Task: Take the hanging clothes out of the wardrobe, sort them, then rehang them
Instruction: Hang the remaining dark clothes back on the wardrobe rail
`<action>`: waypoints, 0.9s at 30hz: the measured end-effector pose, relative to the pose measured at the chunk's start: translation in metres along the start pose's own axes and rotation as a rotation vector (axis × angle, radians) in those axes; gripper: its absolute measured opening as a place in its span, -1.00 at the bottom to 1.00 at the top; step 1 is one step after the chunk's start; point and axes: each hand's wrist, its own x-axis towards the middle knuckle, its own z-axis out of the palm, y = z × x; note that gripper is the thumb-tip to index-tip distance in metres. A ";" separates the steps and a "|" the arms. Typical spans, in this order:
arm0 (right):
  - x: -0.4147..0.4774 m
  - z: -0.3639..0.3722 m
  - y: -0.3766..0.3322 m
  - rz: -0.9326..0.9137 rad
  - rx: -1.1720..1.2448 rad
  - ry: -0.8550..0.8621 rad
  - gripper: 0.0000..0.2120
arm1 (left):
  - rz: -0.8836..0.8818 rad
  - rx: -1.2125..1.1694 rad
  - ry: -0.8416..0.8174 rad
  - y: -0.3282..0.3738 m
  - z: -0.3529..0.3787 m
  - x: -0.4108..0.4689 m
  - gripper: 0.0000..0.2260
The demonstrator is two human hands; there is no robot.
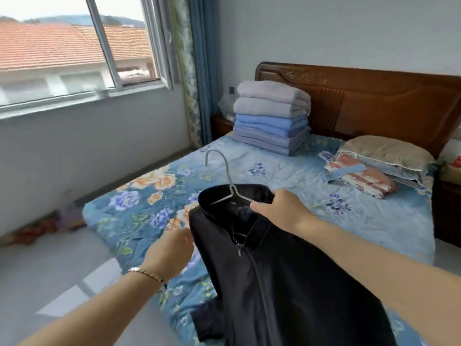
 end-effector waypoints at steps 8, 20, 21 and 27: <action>-0.020 0.094 -0.178 -0.249 0.121 -0.370 -0.77 | -0.382 -0.015 0.291 -0.132 -0.115 -0.090 -0.85; -0.120 0.210 -0.293 -0.760 0.204 -0.998 -0.88 | -1.147 0.049 0.640 -0.179 -0.164 -0.311 -0.75; -0.131 0.213 -0.302 -0.793 0.205 -1.055 -0.87 | -1.218 0.045 0.669 -0.176 -0.164 -0.333 -0.75; -0.202 0.232 -0.354 -0.910 0.221 -1.292 -0.92 | -1.574 0.053 0.773 -0.141 -0.159 -0.456 -0.77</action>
